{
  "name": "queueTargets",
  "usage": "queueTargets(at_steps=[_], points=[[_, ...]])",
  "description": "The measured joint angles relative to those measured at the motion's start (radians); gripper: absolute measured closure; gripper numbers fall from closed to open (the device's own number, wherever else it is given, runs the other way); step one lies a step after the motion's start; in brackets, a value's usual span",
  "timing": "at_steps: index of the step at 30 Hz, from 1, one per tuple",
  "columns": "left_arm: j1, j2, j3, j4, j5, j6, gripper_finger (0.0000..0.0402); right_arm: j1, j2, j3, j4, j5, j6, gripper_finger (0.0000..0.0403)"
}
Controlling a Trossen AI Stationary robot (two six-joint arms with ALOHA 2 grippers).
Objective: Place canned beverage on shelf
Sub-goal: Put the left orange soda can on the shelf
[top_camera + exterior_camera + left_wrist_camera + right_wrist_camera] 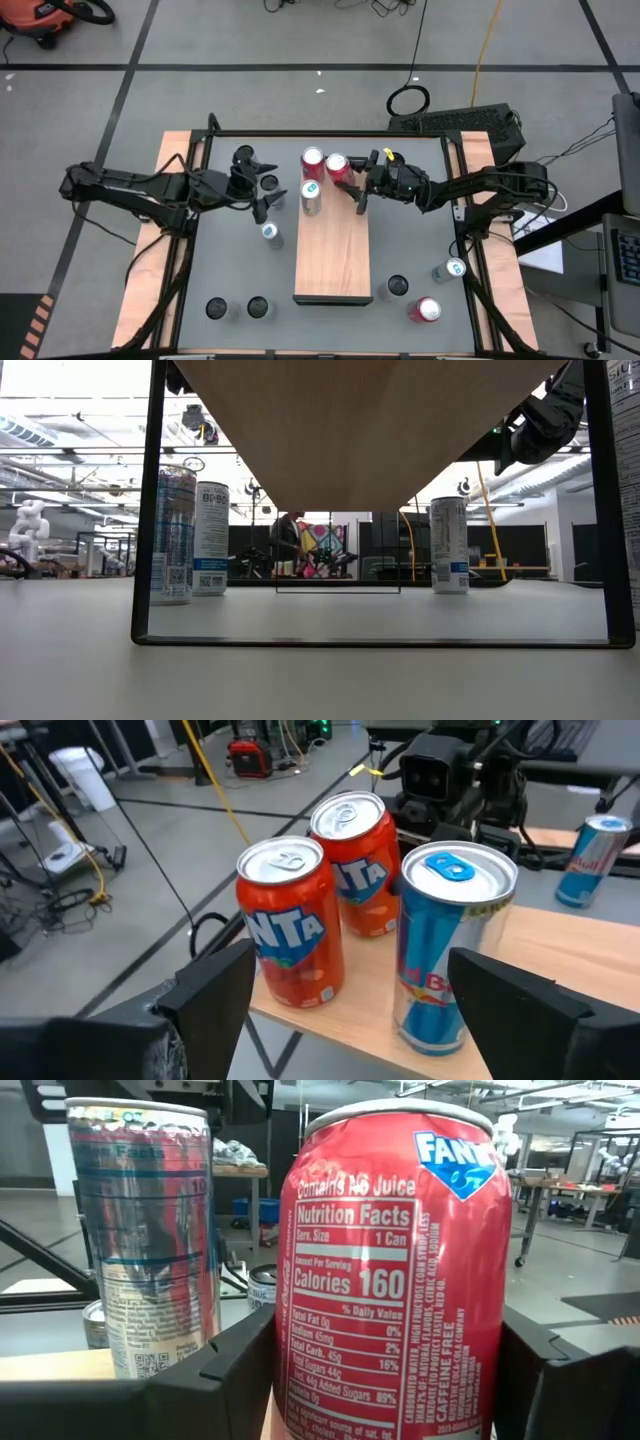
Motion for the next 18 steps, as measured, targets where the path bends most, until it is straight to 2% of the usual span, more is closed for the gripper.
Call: queueTargets(at_steps=[13,18], points=[[-0.001,0.000,-0.001,0.024,0.007,-0.007,0.0073,-0.029,-0.001,0.001,-0.040,0.020,0.062,0.0117],[-0.001,0.000,-0.001,0.023,0.032,-0.007,0.0073,-0.031,0.000,0.001,-0.057,0.019,0.065,0.0109]])
